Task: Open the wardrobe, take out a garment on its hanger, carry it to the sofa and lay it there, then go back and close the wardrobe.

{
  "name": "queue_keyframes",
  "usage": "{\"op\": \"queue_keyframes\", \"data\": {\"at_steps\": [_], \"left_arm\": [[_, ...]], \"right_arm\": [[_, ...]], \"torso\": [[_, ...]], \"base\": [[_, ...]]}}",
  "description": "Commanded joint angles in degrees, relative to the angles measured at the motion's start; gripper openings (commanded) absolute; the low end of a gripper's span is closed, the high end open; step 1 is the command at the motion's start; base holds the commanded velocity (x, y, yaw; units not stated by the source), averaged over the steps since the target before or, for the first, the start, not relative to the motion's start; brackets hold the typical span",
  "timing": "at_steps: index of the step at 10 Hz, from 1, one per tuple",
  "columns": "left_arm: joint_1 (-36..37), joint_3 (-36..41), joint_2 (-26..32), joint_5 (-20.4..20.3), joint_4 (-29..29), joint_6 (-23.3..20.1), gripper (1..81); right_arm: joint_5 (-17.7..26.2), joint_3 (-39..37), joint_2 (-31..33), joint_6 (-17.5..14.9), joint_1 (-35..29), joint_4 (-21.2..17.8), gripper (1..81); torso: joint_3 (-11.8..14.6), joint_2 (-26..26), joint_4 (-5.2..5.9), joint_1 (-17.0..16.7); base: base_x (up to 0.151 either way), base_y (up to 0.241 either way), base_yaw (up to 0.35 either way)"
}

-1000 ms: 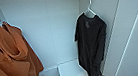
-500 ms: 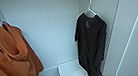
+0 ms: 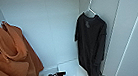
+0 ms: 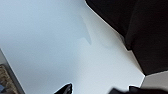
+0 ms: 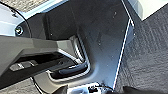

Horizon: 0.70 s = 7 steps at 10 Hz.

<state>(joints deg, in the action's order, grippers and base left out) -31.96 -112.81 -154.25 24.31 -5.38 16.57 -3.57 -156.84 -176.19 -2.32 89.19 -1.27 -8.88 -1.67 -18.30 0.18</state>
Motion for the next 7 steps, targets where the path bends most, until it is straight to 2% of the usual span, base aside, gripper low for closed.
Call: {"op": "queue_keyframes", "data": {"at_steps": [1, 2, 4, 7], "left_arm": [[12.92, 1.8, 0.17, 2.85, 0.28, 2.85, 81.1], [15.12, 2.59, -0.1, 2.85, 0.54, 3.91, 81.1], [20.48, 5.49, -0.19, 2.85, 0.54, 9.17, 81.1], [29.7, 9.01, -2.46, 2.59, 0.72, 19.36, 81.1]], "right_arm": [[3.4, -0.12, 0.11, -0.14, -1.68, -0.05, 81.1], [3.4, -0.12, 0.11, -0.14, -1.68, -0.14, 81.1], [3.4, -0.03, 0.11, -0.23, -1.68, -0.05, 81.1], [3.22, 0.23, 0.02, 0.03, -1.68, -0.49, 81.1]], "torso": [[0.0, 0.0, 0.0, 0.0], [-0.02, 0.0, 0.0, 0.0], [-0.05, 0.02, 0.0, 0.0], [-0.07, 0.04, 0.0, 0.02]], "base": [[0.0, 0.0, 0.0], [0.0, 0.0, 0.0], [0.0, 0.0, 0.0], [0.0, 0.0, 0.0]]}}
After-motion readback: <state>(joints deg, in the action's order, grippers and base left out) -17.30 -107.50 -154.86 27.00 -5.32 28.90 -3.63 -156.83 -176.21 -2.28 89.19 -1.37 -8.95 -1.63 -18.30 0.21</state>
